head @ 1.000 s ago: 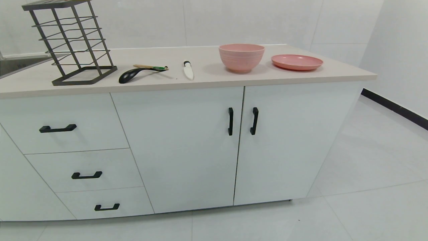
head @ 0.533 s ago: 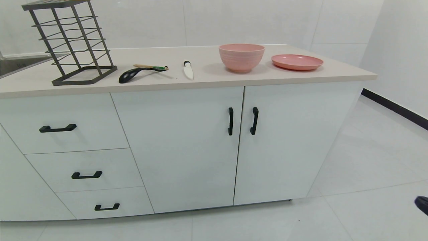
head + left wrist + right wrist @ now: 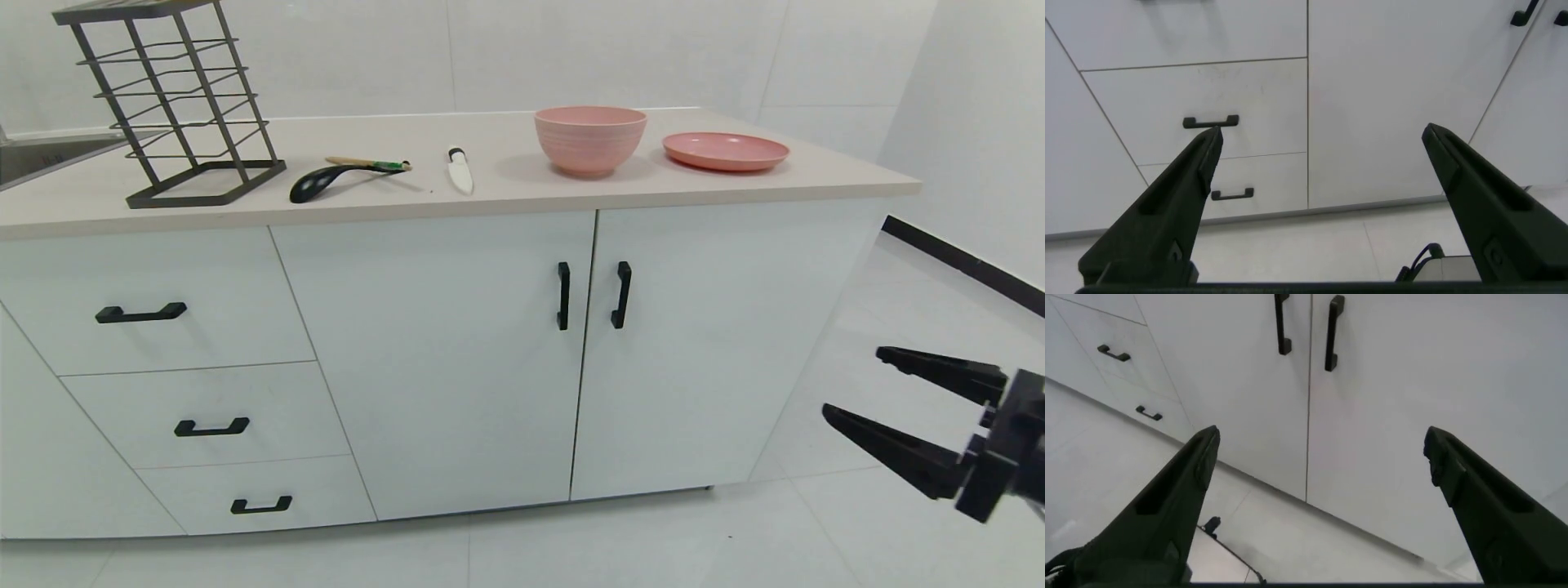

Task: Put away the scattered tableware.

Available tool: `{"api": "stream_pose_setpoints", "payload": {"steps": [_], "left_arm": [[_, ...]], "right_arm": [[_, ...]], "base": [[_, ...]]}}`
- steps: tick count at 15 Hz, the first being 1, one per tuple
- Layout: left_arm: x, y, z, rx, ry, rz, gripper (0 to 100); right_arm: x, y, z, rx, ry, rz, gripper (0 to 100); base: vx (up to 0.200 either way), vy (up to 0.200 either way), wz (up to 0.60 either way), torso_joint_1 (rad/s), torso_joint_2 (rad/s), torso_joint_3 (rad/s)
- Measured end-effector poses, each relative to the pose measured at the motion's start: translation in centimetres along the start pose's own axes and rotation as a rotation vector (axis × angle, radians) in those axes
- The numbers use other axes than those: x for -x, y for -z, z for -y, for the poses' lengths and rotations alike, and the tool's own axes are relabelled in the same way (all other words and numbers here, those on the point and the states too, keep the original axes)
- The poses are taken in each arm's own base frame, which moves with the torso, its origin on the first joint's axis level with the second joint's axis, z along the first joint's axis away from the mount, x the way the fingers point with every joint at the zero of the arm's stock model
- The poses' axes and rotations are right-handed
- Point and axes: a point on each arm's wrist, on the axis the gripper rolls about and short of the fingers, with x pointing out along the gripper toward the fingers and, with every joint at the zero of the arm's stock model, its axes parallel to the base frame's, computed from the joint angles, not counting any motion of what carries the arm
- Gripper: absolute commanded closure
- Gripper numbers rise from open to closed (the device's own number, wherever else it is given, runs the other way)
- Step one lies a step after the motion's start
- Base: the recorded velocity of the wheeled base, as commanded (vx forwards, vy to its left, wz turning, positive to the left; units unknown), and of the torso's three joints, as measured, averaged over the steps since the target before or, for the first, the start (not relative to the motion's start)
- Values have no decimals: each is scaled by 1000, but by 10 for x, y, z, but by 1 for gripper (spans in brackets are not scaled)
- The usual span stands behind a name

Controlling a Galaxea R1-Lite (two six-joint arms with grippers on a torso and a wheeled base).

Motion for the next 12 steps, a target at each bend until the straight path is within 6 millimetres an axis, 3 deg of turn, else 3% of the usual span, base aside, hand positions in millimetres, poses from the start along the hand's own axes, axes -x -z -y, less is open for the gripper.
{"api": "stream_pose_setpoints", "payload": {"steps": [6,12], "left_arm": [[0,0,0,0,0,0,0],[0,0,0,6,18,3,0]], "right_arm": [[-88,6,12,18,-104,-9,0],[-133,11,24,16,-118,-27,0]], "base": [[0,0,0,0,0,0],[0,0,0,0,0,0]]}}
